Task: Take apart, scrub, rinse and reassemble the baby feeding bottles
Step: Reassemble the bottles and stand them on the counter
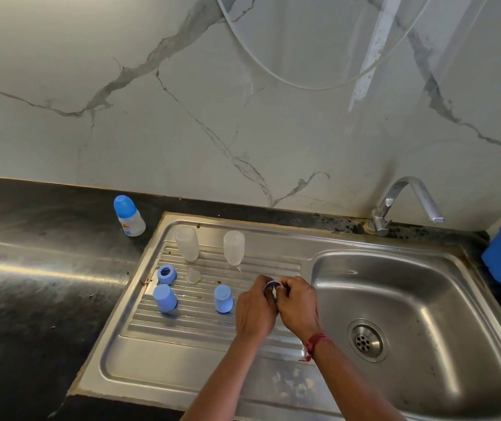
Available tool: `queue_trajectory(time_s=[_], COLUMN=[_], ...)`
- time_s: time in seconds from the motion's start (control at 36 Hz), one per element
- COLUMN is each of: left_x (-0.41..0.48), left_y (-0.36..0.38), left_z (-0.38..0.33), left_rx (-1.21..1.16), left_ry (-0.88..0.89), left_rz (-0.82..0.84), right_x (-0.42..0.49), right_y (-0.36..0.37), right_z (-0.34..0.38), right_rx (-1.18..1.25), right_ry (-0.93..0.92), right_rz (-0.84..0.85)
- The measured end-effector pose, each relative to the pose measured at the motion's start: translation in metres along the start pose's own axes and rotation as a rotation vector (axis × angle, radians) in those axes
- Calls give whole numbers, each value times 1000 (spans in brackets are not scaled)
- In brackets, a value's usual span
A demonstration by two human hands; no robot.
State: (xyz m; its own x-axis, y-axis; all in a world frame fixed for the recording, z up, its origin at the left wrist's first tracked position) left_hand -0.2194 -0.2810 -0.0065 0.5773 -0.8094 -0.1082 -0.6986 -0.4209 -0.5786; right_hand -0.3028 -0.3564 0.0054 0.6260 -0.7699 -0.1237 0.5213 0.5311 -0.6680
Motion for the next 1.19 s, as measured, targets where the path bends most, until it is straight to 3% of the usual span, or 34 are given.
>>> queue_trajectory(time_s=[0.08,0.22,0.47,0.61,0.67,0.83,0.89,1.0,1.19], left_x=[1,-4,-21,-33,-38,-46,-47,-47,-26], left_y=[0,3,-2,0,4,19,20,17,-14], left_z=[3,14,19,28,30,18,11,-2,-12], left_rx=[-78,-433,-212,-245,-347,-998,-1113,-1100,-1154], left_ry=[-69,-181,-117,-174,-213,-340,-366,-371,-326], left_rz=[64,193,92,82,103,198,181,87,-79], right_x=[-1,-4,-25,-44,-48,-55,-55,-49,-27], right_y=[1,-1,12,17,15,-1,-5,-14,-31], right_z=[-3,-8,-14,-20,-23,-24,-24,-17,-16], right_rx=[65,305,222,271,265,263,260,314,498], right_ry=[34,102,103,131,137,54,10,-67,-41], right_rz=[11,121,109,83,82,-84,-97,-23,47])
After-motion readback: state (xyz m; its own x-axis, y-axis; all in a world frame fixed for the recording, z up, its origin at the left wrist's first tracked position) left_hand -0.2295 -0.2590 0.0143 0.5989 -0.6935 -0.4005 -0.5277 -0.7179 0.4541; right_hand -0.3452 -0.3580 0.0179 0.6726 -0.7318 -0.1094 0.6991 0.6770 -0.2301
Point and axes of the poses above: each hand's wrist, its own x-axis towards the middle knuckle, its own y-axis out of the palm, z = x × y, the point moved 5 cm from there along x, towards the middle knuckle, and after that the axes turned 11 degrees about z, right-handed, at the moved point
